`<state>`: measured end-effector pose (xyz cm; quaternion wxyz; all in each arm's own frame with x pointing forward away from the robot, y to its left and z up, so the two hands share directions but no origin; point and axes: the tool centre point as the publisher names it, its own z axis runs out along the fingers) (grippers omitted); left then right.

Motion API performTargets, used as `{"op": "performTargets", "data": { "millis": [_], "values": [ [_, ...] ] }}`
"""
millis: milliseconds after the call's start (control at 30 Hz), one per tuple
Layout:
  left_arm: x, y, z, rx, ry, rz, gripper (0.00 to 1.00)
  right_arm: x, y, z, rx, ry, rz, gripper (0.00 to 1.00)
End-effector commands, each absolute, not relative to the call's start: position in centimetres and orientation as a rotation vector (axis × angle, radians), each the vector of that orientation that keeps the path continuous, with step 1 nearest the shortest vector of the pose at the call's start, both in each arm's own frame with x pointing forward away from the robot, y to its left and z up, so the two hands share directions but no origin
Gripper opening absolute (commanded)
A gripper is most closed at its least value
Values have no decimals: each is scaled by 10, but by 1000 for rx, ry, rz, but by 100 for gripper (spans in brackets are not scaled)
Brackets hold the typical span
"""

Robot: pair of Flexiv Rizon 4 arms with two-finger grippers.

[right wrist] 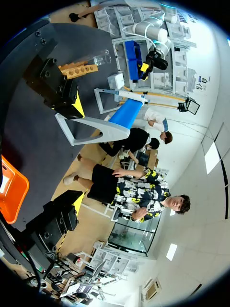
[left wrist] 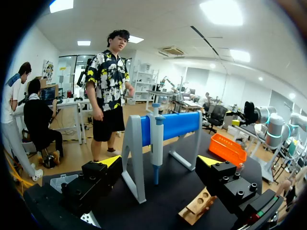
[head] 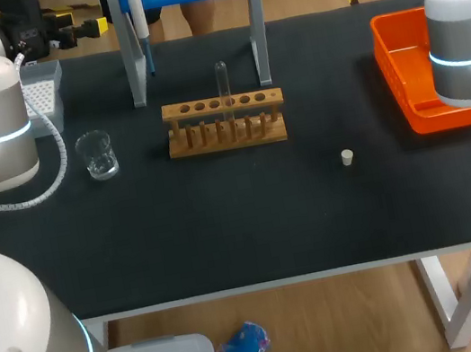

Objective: Invert the test tube, pick up the pipette, mount the tip to pipette, aspirate from beaker and dispense into the tube, eject the tip, return the pipette, and cap with the stopper.

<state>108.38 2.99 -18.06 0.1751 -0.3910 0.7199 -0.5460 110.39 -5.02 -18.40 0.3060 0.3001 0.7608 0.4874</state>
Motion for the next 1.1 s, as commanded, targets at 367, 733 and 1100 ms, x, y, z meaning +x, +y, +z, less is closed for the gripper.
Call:
{"op": "performTargets", "data": {
  "millis": [367, 733, 1100],
  "values": [
    [1084, 30, -181, -1107, 2036, -1548, 100, 1104, -50, -184, 794, 2014, 1290, 100],
    [1084, 30, -181, -1107, 2036, -1548, 100, 1068, -25, -194, 640, 2156, 1432, 100],
    [1084, 30, -181, -1107, 2036, -1548, 100, 994, 23, -208, 343, 2310, 1731, 100]
  ]
}}
